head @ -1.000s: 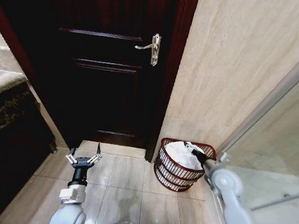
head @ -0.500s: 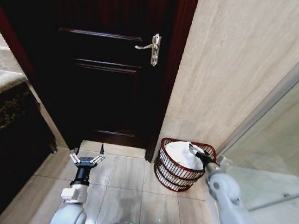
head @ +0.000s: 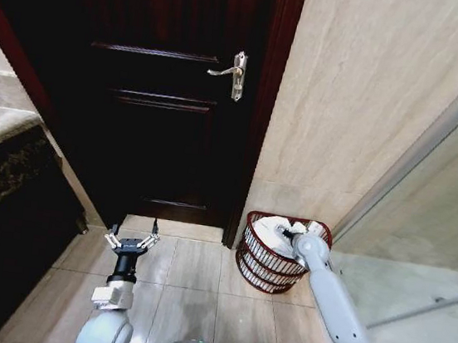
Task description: Discard the used towel into the hamper.
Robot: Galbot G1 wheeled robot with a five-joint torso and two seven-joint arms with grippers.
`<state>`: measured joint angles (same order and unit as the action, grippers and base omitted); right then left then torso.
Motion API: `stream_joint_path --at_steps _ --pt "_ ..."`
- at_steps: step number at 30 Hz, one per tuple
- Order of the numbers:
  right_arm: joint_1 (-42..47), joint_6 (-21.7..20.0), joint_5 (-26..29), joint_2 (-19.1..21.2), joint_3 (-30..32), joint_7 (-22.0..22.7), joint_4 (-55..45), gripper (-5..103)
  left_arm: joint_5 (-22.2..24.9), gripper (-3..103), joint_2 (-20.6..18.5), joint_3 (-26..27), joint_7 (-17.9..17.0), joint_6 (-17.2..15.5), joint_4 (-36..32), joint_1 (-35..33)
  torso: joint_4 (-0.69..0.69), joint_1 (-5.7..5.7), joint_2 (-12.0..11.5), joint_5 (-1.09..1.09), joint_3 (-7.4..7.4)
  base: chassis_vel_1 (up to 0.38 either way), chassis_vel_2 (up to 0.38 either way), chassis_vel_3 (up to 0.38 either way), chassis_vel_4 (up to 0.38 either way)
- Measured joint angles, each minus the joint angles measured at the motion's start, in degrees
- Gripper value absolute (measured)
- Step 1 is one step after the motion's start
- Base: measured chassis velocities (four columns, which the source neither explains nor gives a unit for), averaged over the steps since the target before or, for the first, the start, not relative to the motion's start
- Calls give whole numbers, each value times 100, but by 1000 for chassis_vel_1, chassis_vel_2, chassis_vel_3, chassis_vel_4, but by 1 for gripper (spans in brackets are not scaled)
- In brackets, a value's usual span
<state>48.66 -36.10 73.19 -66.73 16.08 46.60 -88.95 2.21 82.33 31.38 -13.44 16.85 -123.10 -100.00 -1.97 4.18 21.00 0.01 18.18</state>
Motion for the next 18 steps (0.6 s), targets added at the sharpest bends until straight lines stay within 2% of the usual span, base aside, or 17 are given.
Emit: stream_joint_path --at_steps 3,11,18 --pt "-4 -27 252 -54 35 148 64 100 -9 100 3 -28 -1 -24 -6 21 0 0 0 0 -1 0 0 0 0" --pt "65 -80 556 -205 189 205 261 100 -30 100 -1 -79 11 -49 37 90 0 0 0 0 -1 0 0 0 0" --pt "54 -111 575 -335 235 218 403 100 -24 100 -21 -47 25 -59 48 92 0 0 0 0 -1 0 0 0 0"
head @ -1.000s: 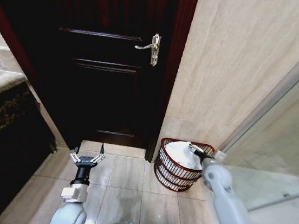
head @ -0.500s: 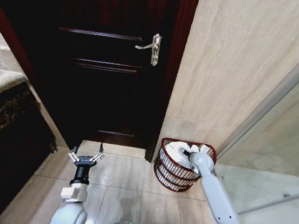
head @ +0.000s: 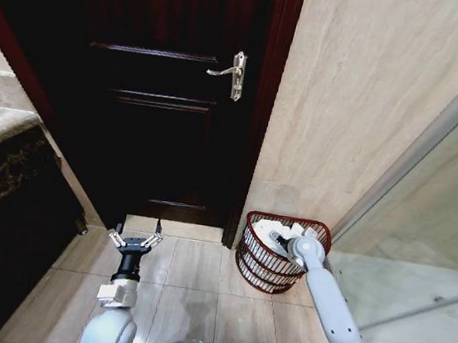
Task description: Discard the used towel into the hamper.
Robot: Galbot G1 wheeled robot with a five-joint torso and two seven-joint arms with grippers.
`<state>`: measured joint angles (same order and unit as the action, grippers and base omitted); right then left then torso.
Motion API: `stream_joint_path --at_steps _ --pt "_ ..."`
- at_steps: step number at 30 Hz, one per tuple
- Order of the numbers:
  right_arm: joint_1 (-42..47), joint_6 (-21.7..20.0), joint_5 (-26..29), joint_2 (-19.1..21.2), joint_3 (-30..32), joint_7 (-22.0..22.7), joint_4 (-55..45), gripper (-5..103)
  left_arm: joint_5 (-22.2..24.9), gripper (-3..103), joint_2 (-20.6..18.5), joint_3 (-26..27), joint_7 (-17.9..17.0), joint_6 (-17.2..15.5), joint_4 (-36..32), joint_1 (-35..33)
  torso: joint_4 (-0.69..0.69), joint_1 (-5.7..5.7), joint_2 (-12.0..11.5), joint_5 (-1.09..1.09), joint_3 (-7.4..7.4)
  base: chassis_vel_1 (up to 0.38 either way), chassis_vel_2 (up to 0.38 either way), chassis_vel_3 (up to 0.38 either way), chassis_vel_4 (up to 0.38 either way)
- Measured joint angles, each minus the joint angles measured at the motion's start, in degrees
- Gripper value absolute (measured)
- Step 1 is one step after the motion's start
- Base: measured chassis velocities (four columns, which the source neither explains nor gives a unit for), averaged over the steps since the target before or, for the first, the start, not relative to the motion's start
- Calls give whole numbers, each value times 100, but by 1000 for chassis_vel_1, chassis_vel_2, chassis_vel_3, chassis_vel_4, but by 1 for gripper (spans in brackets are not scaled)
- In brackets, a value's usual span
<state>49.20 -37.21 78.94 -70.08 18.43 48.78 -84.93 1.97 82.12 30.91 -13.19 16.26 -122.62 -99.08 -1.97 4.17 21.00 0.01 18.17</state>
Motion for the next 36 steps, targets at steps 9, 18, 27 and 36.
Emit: stream_joint_path --at_steps 9,18,27,36 --pt "83 15 -402 2 -113 -55 -188 100 15 100 -2 14 14 -9 18 2 0 0 0 -3 1 0 0 0 0" --pt "320 169 -994 291 -230 -115 -1211 100 26 100 -10 19 25 -6 -19 8 -1 0 0 -3 1 0 0 0 0" --pt "1974 1401 -4028 624 371 -2333 -2875 100 230 100 -20 85 210 -5 11 -55 0 0 0 -1 0 0 0 0 0" --pt "3579 3532 -6657 -313 805 -3798 -3300 100 645 100 22 19 656 -193 -30 -24 0 -1 0 -1 0 0 0 0 0"
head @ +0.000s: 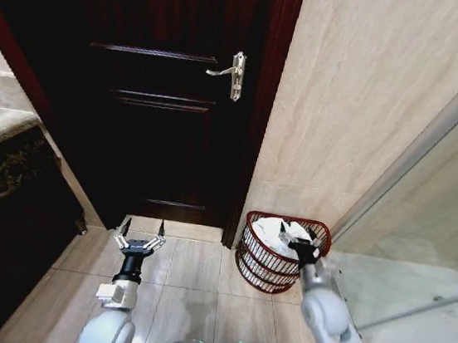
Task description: Discard the used towel into the hamper.
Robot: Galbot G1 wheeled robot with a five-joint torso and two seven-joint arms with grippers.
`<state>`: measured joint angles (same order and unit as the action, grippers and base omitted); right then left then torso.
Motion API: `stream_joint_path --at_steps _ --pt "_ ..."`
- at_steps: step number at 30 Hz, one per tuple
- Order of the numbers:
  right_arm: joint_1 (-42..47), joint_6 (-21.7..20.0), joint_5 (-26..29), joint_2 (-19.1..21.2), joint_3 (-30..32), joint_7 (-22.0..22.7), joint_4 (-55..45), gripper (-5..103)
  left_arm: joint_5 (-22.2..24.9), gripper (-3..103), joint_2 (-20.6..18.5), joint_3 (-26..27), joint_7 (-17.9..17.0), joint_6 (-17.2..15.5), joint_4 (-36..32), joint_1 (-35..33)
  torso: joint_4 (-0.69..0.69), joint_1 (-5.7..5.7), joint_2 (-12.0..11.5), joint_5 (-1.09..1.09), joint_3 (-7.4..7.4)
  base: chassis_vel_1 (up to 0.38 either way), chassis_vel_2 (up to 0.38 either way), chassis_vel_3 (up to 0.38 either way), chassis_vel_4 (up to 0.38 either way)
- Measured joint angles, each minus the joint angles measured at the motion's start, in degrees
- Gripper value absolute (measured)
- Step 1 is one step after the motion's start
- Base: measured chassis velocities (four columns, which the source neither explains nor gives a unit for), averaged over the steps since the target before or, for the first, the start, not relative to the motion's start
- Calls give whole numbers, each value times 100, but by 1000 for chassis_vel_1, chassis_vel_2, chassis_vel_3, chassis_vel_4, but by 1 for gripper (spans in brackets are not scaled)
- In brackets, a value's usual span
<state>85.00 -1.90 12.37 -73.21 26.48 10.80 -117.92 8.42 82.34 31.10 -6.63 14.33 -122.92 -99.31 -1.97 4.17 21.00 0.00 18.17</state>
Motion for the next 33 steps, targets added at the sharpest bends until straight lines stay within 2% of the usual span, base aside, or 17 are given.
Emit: stream_joint_path --at_steps 1,4,10,19,27,33 --pt "0 0 0 0 0 0 0 100 0 100 0 0 0 0 0 0 0 0 0 0 0 0 0 0 0" --pt "381 165 -438 -404 19 83 -296 100 41 100 -61 27 91 -190 -38 -9 0 0 0 1 0 0 0 0 0" --pt "902 196 -894 -668 155 358 -725 100 137 100 -215 63 187 -375 -34 69 1 29 82 2 51 0 0 0 0" --pt "823 -48 -830 -647 373 429 -876 100 113 100 -176 75 205 -605 68 288 0 117 317 0 199 0 0 0 0" --pt "687 -46 -783 -710 312 416 -770 100 -48 100 -103 99 150 -570 118 281 0 199 495 0 293 0 0 0 0" --pt "536 -36 -730 -703 316 389 -713 100 -122 100 -77 77 92 -531 125 275 -2 221 544 0 325 4 7 9 4"
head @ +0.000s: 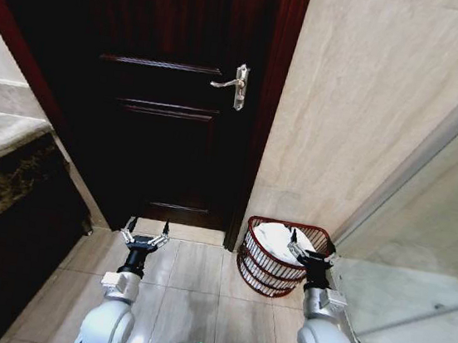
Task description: Discard the used towel into the hamper.
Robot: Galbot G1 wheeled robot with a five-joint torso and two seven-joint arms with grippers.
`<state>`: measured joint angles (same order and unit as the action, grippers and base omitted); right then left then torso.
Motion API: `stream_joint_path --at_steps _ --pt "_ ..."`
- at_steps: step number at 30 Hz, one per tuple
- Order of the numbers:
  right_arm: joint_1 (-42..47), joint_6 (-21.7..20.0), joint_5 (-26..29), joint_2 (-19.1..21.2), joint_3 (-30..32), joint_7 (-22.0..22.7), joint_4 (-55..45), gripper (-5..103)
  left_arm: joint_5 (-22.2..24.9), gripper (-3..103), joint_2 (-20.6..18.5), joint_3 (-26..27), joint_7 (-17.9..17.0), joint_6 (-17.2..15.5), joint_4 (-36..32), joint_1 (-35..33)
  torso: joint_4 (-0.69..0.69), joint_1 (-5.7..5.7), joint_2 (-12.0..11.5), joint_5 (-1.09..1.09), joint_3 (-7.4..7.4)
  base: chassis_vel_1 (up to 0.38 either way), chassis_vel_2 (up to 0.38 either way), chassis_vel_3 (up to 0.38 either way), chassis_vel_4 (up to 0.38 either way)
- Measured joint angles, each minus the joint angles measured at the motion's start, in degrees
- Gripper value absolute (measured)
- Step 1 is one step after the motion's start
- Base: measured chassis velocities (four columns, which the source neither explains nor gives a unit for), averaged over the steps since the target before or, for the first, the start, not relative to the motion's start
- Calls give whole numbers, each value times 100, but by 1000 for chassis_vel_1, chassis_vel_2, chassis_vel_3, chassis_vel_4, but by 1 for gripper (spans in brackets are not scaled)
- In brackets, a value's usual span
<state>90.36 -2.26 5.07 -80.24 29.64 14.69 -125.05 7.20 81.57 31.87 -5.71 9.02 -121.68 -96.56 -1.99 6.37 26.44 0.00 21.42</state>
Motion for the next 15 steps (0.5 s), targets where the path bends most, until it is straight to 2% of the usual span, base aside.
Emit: stream_joint_path --at_steps 9,15 --pt "-129 -83 26 -35 33 -103 -26 100 -92 100 -13 -20 -13 -17 -17 89 2 77 204 0 124 0 0 0 0" --pt "-113 -139 51 -46 87 -131 -124 100 -244 100 -33 -37 -150 -128 16 78 2 141 348 0 203 0 0 0 0"
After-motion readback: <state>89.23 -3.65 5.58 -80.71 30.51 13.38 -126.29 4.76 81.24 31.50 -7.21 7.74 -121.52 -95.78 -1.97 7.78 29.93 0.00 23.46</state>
